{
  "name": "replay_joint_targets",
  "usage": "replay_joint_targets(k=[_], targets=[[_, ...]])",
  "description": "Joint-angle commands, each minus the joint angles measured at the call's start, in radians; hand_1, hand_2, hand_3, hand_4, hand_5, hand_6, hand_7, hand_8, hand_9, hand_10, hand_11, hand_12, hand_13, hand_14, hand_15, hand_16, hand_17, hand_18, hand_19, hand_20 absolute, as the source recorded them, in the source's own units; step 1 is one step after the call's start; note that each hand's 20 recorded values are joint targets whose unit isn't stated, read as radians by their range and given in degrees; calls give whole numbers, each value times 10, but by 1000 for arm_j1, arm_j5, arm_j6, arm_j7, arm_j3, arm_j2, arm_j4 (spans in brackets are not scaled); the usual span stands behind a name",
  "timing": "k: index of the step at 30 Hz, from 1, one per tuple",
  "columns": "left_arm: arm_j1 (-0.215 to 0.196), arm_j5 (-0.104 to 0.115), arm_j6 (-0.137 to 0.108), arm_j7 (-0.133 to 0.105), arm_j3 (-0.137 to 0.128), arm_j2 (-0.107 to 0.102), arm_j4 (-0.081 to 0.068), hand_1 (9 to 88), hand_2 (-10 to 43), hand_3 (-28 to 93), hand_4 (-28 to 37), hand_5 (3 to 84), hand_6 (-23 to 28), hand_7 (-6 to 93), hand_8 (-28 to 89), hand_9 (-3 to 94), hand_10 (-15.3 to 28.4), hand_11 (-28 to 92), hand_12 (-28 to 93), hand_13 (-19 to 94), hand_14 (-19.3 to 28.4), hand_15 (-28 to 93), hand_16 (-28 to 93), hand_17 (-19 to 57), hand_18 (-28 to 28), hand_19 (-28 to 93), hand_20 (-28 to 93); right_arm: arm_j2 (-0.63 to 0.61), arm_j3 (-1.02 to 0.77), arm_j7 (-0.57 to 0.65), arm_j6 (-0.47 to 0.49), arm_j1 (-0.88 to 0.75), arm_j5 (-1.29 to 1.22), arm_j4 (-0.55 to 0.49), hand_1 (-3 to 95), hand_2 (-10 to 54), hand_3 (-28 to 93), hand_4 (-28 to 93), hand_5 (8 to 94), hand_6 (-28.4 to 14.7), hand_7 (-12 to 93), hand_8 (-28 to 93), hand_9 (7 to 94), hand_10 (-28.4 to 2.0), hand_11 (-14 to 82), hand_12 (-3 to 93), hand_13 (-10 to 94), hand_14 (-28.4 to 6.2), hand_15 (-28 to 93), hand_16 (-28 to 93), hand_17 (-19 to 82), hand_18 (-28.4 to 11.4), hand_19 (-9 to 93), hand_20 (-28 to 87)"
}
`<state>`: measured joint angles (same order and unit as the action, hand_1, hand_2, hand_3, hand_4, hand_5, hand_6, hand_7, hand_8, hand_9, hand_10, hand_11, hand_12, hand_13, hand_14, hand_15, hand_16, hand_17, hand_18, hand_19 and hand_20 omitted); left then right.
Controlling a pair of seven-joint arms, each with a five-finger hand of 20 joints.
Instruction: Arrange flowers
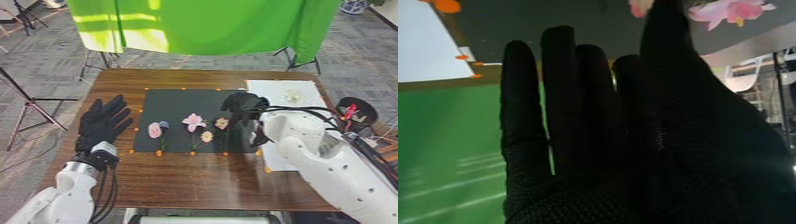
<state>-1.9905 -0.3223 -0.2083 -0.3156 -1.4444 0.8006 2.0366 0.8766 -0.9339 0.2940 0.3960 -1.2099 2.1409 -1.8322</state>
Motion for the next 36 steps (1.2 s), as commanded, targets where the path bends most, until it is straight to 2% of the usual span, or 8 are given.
replay_joint_targets(k=[1, 6, 16, 21, 28, 31, 34, 36], targets=[[-10, 4, -9, -10, -2, 1, 9, 209, 176, 663, -283, 369, 102, 82, -70, 220, 151, 188, 57, 107, 148, 241, -62, -84, 137, 295, 65, -27, -93, 28, -49, 9, 56, 39, 456, -94, 748, -282, 468, 8, 127, -122, 507, -114, 67, 140, 490, -93, 155, 225, 210, -160, 477, 185], [6, 5, -5, -17, 17, 13, 4, 211, 176, 661, -283, 371, 102, 82, -71, 223, 152, 188, 56, 112, 151, 246, -64, -84, 137, 295, 64, -53, -98, 63, -179, 66, 56, 147, 444, -95, 763, -283, 455, 7, 131, -122, 423, -107, 46, 123, 364, -105, 104, 195, 184, -157, 409, 165], [47, 0, -8, -29, 57, 43, -4, 209, 176, 660, -283, 373, 101, 83, -72, 226, 151, 191, 56, 119, 153, 251, -66, -84, 138, 296, 63, -76, -45, 132, -30, 203, -40, 375, 496, -95, 614, -283, 406, 7, 134, -123, 352, -111, 30, 114, 258, -126, 54, 189, 144, -147, 323, 172], [48, 54, -65, -69, 72, 37, 8, 204, 175, 670, -283, 381, 103, 87, -72, 233, 154, 196, 57, 128, 154, 258, -65, -83, 138, 297, 63, -77, 7, 117, -80, 232, -27, 442, 504, -95, 658, -283, 405, 13, 144, -128, 357, -103, 30, 111, 261, -120, 45, 183, 153, -141, 293, 160], [32, 44, -85, -46, 55, 43, 18, 203, 177, 681, -283, 392, 106, 96, -75, 244, 159, 206, 54, 137, 160, 282, -71, -82, 141, 310, 65, -67, 0, 161, -42, 218, -63, 482, 469, 36, 677, -283, 427, 20, 156, -136, 375, -101, 36, 106, 256, -118, 43, 172, 159, -131, 269, 165], [28, 42, -80, -29, 53, 54, 17, 203, 177, 681, -283, 393, 107, 97, -77, 245, 160, 210, 54, 137, 162, 287, -75, -82, 141, 313, 65, -64, -29, 171, -80, 163, -88, 472, 511, 58, 673, -282, 461, 26, 152, -134, 450, -90, 55, 111, 410, -91, 130, 176, 204, -150, 391, 214], [28, 65, -84, -26, 61, 70, 19, 202, 178, 682, -283, 394, 107, 98, -77, 246, 160, 211, 52, 141, 165, 293, -76, -83, 142, 314, 63, -59, -40, 172, -96, 119, -68, 463, 571, -2, 675, -282, 529, 35, 147, -132, 579, -82, 80, 125, 578, -59, 178, 241, 253, -156, 467, 229], [25, 60, -82, -21, 61, 77, 18, 203, 177, 683, -283, 395, 107, 98, -77, 251, 162, 212, 51, 147, 168, 299, -78, -82, 143, 319, 64, -55, -43, 177, -104, 106, -78, 460, 621, -47, 647, -283, 548, 37, 144, -130, 615, -82, 87, 136, 634, -36, 178, 324, 276, -153, 521, 243]])
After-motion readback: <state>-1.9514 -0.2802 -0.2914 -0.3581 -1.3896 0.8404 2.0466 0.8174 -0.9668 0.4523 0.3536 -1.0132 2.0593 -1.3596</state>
